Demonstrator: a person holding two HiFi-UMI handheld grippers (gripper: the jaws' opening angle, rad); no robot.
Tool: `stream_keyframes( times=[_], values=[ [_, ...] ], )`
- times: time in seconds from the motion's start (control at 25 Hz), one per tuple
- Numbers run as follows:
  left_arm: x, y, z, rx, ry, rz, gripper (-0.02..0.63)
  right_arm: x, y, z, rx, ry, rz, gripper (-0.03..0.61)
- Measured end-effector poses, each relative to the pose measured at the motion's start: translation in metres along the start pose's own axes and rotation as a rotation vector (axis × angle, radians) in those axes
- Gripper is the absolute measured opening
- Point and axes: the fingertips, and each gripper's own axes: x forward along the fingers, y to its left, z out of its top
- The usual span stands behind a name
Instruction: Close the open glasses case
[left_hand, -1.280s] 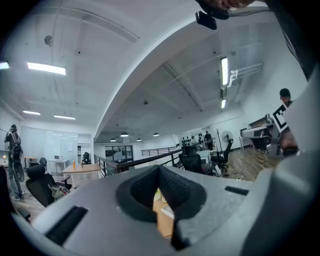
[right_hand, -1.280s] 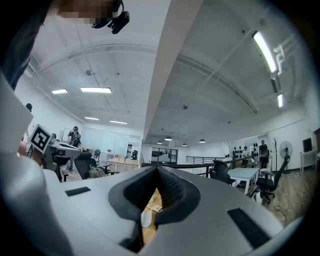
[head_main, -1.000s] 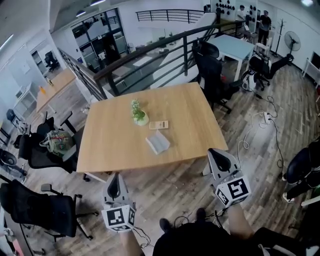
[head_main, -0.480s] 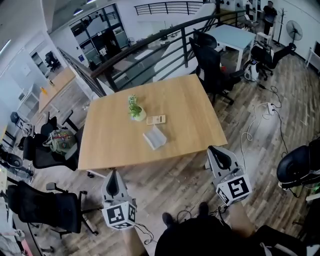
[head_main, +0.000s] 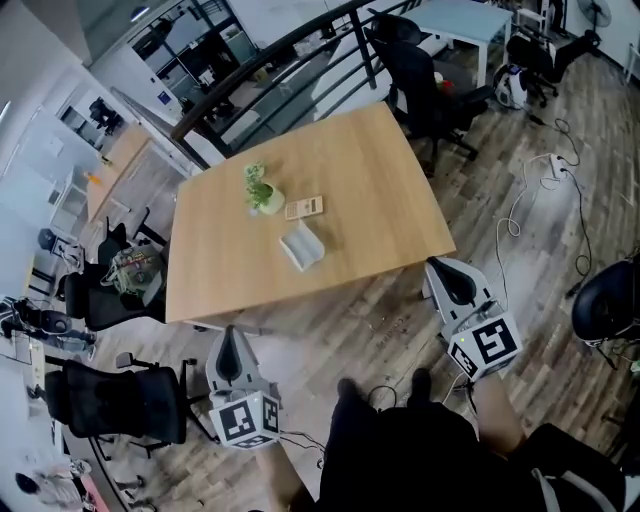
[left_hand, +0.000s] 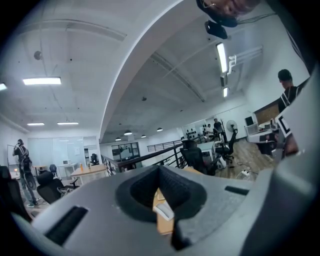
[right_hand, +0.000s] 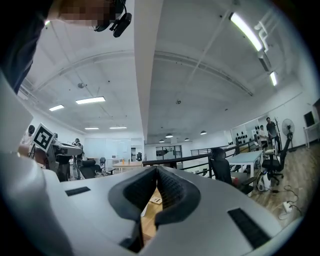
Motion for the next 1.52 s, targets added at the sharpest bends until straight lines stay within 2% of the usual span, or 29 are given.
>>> stream_keyframes(
  times=[0.32, 0.52, 0.68, 0.8, 1.2, 1.36, 1.52],
  values=[
    [0.041, 0.014, -0.025, -0.037, 0.007, -0.032, 0.0, 0.045, 0.013, -0.012, -0.028, 0.031, 0.01, 0.015],
    [0.092, 0.05, -0.026, 0.071, -0.024, -0.097, 0.0, 0.108, 0.04, -0.005, -0.063, 0.036, 0.008, 0.015],
    [0.132, 0.092, -0.02, 0.0, -0.079, -0.128, 0.0, 0.164, 0.063, 0.0, -0.089, 0.041, -0.004, 0.015],
    [0.159, 0.114, -0.028, -0.037, -0.081, -0.138, 0.0, 0.202, 0.075, 0.001, -0.106, 0.041, -0.006, 0.015],
    [0.22, 0.176, -0.045, -0.058, -0.074, -0.15, -0.002, 0.285, 0.107, -0.002, -0.116, 0.065, -0.026, 0.015],
    [0.236, 0.188, -0.047, -0.059, -0.081, -0.172, -0.002, 0.305, 0.116, -0.001, -0.117, 0.057, -0.028, 0.015],
    [0.243, 0.192, -0.052, -0.067, -0.067, -0.16, -0.002, 0.316, 0.121, -0.007, -0.114, 0.074, -0.002, 0.015]
  ],
)
